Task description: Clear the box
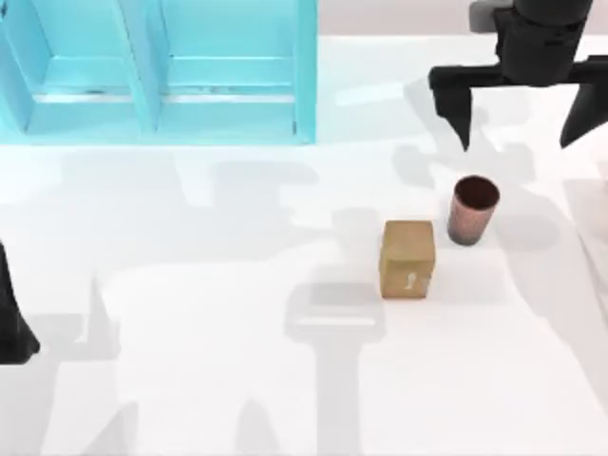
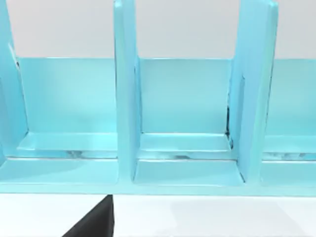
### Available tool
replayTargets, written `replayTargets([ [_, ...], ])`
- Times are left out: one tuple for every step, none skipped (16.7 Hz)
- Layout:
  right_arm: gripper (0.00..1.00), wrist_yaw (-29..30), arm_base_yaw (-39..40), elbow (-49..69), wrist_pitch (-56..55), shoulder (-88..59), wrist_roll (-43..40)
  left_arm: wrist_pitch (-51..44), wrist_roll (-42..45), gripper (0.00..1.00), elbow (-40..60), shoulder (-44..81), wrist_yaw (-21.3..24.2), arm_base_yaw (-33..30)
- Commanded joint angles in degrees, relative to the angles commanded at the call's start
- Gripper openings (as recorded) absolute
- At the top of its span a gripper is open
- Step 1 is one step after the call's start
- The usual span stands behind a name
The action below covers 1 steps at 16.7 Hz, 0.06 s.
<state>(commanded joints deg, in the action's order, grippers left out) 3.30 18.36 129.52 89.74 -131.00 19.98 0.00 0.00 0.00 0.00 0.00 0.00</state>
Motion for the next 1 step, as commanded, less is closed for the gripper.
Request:
replayTargets([
  [1.0,0.0,0.0,0.2,0.2,0.0,0.0,0.0,0.0,1.0,0.0,0.0,0.0,0.0],
])
